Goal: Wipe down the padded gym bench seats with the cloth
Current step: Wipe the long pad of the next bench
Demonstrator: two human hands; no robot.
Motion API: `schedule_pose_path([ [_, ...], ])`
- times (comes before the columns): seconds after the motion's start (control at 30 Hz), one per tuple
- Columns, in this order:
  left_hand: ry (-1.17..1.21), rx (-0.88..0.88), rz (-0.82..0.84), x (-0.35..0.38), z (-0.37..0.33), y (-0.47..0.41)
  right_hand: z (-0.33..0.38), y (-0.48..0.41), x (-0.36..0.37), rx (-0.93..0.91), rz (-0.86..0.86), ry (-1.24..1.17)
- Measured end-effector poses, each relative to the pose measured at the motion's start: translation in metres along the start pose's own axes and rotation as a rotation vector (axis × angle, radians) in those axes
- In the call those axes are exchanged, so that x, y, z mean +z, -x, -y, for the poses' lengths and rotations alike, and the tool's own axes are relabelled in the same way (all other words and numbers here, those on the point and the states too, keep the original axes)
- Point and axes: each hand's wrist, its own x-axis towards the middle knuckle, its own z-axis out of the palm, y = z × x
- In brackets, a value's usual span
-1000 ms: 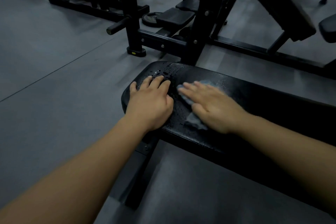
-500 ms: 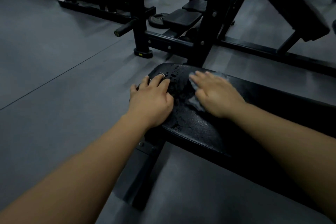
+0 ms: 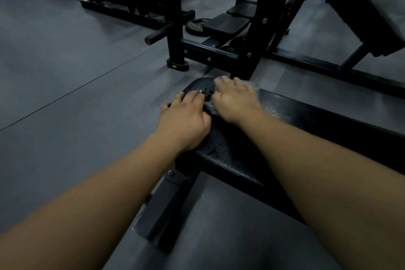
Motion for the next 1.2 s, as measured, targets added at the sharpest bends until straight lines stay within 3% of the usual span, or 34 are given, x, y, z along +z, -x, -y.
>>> schedule_pose_path([
  [0.17, -0.015, -0.016, 0.006, 0.000, -0.005, 0.000, -0.021, 0.036, 0.000, -0.268, 0.053, -0.107],
  [0.27, -0.007, 0.020, 0.014, 0.001, 0.000, 0.000, -0.035, 0.005, -0.001, -0.159, -0.011, -0.035],
  [0.4, -0.029, 0.020, 0.008, 0.001, 0.011, 0.004, 0.004, -0.041, 0.004, -0.064, -0.033, 0.001],
  [0.6, 0.062, -0.088, -0.001, 0.000, 0.011, 0.007, 0.005, 0.012, 0.001, -0.374, 0.068, -0.119],
  [0.8, 0.085, -0.059, -0.013, 0.002, 0.023, 0.021, 0.007, -0.031, 0.006, -0.151, -0.022, 0.004],
  [1.03, 0.300, -0.087, -0.160, 0.011, 0.026, 0.049, 0.006, 0.061, -0.001, -0.418, 0.084, -0.100],
  [1.2, 0.297, -0.031, -0.207, 0.008, 0.031, 0.058, 0.013, 0.031, 0.003, -0.189, 0.012, -0.014],
])
